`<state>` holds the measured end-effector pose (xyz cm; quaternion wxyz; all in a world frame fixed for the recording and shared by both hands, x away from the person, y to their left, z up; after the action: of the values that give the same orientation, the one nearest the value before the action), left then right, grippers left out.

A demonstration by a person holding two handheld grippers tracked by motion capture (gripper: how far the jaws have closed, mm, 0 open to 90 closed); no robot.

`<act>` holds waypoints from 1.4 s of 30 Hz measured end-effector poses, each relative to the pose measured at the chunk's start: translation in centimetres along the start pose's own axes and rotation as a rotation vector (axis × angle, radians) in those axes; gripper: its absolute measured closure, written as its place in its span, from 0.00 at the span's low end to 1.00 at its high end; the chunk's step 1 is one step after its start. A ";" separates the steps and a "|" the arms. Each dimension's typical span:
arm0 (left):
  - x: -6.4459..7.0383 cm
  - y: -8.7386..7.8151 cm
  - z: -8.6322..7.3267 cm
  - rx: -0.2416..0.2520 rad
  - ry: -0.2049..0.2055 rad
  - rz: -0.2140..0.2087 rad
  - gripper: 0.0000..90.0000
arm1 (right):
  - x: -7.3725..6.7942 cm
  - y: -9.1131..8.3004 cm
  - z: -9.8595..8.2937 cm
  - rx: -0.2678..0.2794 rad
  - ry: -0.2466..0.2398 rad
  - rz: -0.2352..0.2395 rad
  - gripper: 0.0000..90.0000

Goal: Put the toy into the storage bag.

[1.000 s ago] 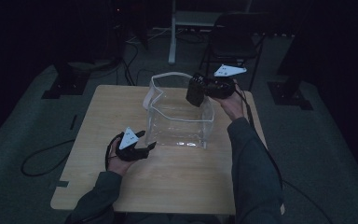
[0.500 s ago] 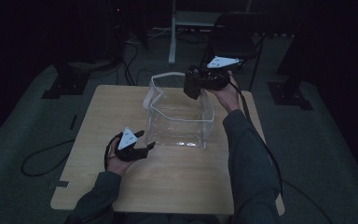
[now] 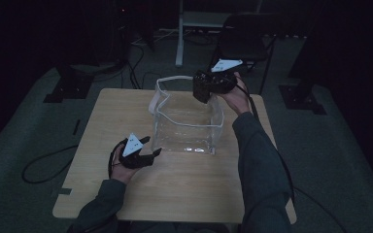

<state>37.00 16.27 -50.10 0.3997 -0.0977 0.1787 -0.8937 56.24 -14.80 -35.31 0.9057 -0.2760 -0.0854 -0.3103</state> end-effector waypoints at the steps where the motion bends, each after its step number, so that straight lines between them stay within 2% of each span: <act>1: 0.0 0.0 0.0 0.002 -0.001 0.000 0.37 | 0.0 -0.1 -0.1 -0.002 -0.006 0.001 0.65; 9: 0.1 -0.2 0.0 0.006 -0.003 0.002 0.37 | -0.1 -2.1 -0.8 -0.086 -0.087 0.008 0.65; 13: 0.3 0.0 -0.1 -0.001 0.001 -0.001 0.36 | 0.0 -2.6 -2.1 -0.087 -0.061 0.024 0.65; 16: 0.4 0.2 -0.2 -0.009 0.006 -0.004 0.36 | -0.4 -2.3 -3.0 -0.089 -0.065 0.028 0.65; 21: 0.4 0.3 -0.2 -0.012 0.008 -0.006 0.36 | -1.1 -1.1 -4.1 -0.127 -0.084 0.058 0.65; 31: 0.4 0.1 -0.2 -0.005 0.003 -0.005 0.36 | -1.3 -0.6 -4.3 -0.137 -0.105 0.054 0.65; 36: 0.4 0.2 -0.2 -0.007 0.002 -0.007 0.36 | -1.1 -0.7 -4.4 -0.139 -0.090 0.037 0.65; 42: 0.5 0.3 -0.3 -0.011 0.005 -0.007 0.36 | -1.4 -0.5 -4.5 -0.155 -0.099 0.061 0.65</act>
<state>36.81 15.79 -50.43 0.3954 -0.0981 0.1842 -0.8945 54.74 -16.90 -39.32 0.8853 -0.3627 -0.0974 -0.2744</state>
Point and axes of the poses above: each handheld gripper's, and its own axes: y roughly forward along the jaws, z roughly out of its top, x roughly to its right, the point moved 2 cm from there along y, roughly forward along the jaws, and after that the axes turned 7 degrees about -y, right-handed, at the moved point
